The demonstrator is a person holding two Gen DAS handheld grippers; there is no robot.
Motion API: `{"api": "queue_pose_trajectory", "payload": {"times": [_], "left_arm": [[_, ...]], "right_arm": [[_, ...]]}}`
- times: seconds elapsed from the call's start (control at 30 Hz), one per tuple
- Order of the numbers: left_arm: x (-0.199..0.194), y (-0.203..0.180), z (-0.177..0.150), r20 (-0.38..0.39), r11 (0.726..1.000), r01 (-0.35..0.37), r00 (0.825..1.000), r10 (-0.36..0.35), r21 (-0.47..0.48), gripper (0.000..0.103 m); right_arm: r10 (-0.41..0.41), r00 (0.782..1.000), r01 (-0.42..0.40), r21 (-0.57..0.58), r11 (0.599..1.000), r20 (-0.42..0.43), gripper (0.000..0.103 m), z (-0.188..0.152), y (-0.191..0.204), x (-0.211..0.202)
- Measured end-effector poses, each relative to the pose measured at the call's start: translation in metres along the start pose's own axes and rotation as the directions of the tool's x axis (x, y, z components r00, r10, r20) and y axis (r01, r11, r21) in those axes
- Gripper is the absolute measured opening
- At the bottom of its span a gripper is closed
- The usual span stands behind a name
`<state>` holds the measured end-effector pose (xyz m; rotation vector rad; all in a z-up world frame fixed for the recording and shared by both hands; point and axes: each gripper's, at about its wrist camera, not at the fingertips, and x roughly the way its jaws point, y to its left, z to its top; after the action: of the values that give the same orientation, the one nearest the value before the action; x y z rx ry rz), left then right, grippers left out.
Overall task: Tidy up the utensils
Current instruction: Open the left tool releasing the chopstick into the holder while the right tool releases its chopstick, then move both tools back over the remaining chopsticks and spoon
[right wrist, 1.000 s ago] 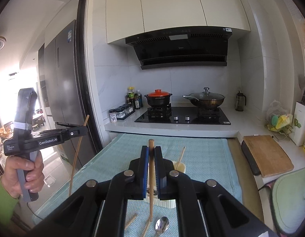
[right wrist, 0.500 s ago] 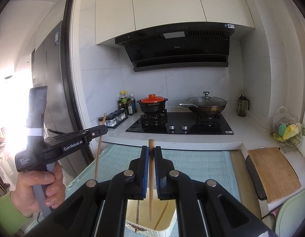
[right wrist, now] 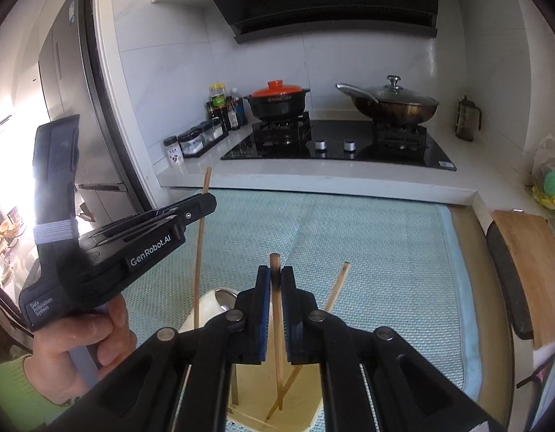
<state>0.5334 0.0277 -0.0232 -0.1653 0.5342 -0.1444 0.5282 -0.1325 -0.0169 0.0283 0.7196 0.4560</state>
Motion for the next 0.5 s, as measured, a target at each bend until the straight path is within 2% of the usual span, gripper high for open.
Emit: {"api": "queue_pose_trajectory", "payload": {"times": [0.03, 0.1, 0.13, 0.17, 0.27, 0.4, 0.5], "left_arm": [[0.001, 0.000, 0.000, -0.005, 1.000, 0.005, 1.000, -0.005, -0.001, 0.004], [-0.001, 0.001, 0.002, -0.013, 1.000, 0.015, 1.000, -0.015, -0.011, 0.019], [-0.005, 0.002, 0.004, -0.014, 1.000, 0.014, 1.000, -0.014, -0.017, 0.045], [-0.012, 0.004, 0.005, -0.003, 1.000, 0.008, 1.000, -0.008, -0.021, 0.064], [-0.043, 0.008, 0.010, 0.029, 1.000, 0.004, 1.000, -0.004, 0.001, 0.074], [-0.106, 0.016, 0.010, 0.013, 0.998, 0.000, 1.000, -0.001, 0.056, 0.086], [-0.162, 0.026, -0.008, -0.031, 0.993, -0.017, 0.999, 0.020, 0.115, 0.094]], "right_arm": [[0.008, 1.000, -0.008, 0.008, 1.000, -0.013, 0.007, -0.001, 0.000, 0.005], [0.020, 1.000, -0.020, 0.026, 0.999, -0.018, 0.008, -0.002, 0.000, 0.012], [0.013, 1.000, -0.012, 0.028, 1.000, -0.016, 0.011, -0.002, 0.000, 0.012], [0.004, 1.000, -0.004, 0.027, 1.000, -0.010, 0.017, -0.002, 0.001, 0.009], [-0.017, 0.999, 0.016, 0.018, 1.000, 0.039, 0.032, 0.000, 0.004, -0.016], [-0.067, 0.990, 0.073, -0.047, 0.996, 0.122, 0.039, -0.003, 0.016, -0.073], [-0.100, 0.982, 0.118, -0.106, 0.987, 0.162, 0.045, -0.021, 0.024, -0.123]]}}
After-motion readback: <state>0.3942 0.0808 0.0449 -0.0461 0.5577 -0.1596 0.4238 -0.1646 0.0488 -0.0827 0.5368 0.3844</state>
